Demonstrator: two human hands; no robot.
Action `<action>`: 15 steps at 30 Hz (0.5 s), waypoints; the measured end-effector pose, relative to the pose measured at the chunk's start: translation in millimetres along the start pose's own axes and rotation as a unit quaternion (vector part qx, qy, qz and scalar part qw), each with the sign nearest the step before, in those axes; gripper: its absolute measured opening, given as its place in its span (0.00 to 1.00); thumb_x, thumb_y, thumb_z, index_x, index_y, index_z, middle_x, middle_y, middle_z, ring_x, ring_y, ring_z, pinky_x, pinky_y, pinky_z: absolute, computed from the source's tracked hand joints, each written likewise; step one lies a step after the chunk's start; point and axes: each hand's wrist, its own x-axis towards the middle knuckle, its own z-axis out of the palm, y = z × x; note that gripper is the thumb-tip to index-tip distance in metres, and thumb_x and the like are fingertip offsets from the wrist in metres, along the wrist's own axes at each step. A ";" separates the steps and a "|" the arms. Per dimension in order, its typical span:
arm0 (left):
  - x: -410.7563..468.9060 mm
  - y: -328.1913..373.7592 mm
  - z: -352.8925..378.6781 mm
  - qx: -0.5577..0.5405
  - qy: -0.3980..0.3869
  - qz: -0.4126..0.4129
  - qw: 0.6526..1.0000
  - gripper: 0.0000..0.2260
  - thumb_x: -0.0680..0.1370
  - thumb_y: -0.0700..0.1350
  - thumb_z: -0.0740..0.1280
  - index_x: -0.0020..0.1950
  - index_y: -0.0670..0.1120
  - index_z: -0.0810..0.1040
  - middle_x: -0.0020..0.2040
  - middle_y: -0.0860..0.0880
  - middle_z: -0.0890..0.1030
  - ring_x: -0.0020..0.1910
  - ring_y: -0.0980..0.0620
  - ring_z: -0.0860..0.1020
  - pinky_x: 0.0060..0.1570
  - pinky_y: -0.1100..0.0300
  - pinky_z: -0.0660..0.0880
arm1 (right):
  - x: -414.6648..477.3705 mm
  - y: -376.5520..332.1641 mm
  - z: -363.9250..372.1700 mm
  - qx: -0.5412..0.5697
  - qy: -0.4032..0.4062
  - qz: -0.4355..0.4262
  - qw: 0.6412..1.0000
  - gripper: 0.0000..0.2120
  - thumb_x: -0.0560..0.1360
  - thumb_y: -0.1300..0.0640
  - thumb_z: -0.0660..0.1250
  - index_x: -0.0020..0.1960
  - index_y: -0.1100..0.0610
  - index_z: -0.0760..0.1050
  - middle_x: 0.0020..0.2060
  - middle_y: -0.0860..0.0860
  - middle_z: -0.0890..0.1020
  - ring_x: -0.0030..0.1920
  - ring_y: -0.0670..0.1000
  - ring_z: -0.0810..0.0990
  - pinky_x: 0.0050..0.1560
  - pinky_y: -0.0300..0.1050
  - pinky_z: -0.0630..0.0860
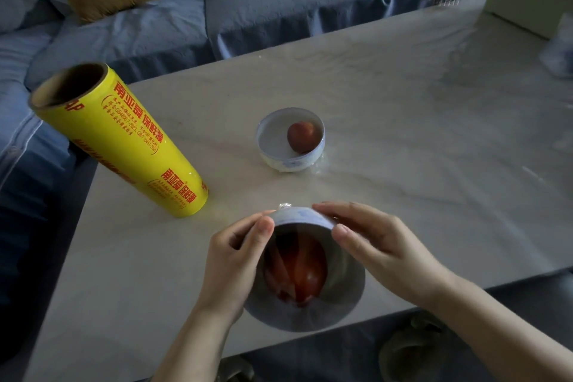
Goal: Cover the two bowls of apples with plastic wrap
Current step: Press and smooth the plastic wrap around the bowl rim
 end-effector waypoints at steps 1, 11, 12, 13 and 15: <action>-0.2 2.0 0.5 -0.002 0.001 0.001 1.000 0.05 0.66 0.54 0.68 0.35 0.60 0.84 0.37 0.60 0.84 0.40 0.65 0.81 0.42 0.72 0.75 | 2.7 0.4 1.3 -0.003 -0.009 0.012 1.000 0.15 0.72 0.42 0.61 0.58 0.41 0.75 0.54 0.36 0.80 0.57 0.35 0.76 0.57 0.31 0.72; -4.8 3.6 -3.4 0.035 -0.007 0.007 0.999 0.07 0.70 0.55 0.71 0.34 0.55 0.83 0.36 0.61 0.84 0.39 0.65 0.80 0.38 0.74 0.73 | 21.7 -13.4 -13.6 0.014 -0.083 0.072 0.994 0.20 0.71 0.38 0.62 0.54 0.50 0.79 0.54 0.47 0.83 0.56 0.42 0.79 0.59 0.40 0.74; -5.2 4.5 -2.7 0.035 -0.009 0.011 0.999 0.08 0.69 0.56 0.70 0.33 0.55 0.83 0.35 0.60 0.84 0.37 0.65 0.80 0.37 0.74 0.73 | 20.0 -14.0 -13.0 0.028 -0.061 0.045 0.997 0.18 0.72 0.38 0.63 0.55 0.48 0.79 0.54 0.43 0.82 0.57 0.40 0.78 0.60 0.39 0.74; -5.8 6.4 -1.6 0.032 -0.011 0.013 0.999 0.09 0.67 0.57 0.67 0.34 0.54 0.83 0.34 0.59 0.84 0.37 0.64 0.80 0.37 0.73 0.73 | 17.8 -14.9 -11.4 0.033 -0.053 0.016 0.998 0.18 0.72 0.40 0.63 0.56 0.48 0.79 0.54 0.42 0.82 0.58 0.40 0.78 0.60 0.38 0.74; -5.9 7.8 -0.5 0.031 -0.010 0.018 0.999 0.11 0.63 0.57 0.65 0.36 0.54 0.82 0.35 0.59 0.84 0.37 0.64 0.80 0.37 0.73 0.74 | 14.7 -16.5 -5.3 -0.003 -0.070 -0.035 0.997 0.20 0.71 0.41 0.62 0.58 0.48 0.78 0.56 0.41 0.81 0.59 0.39 0.77 0.61 0.37 0.73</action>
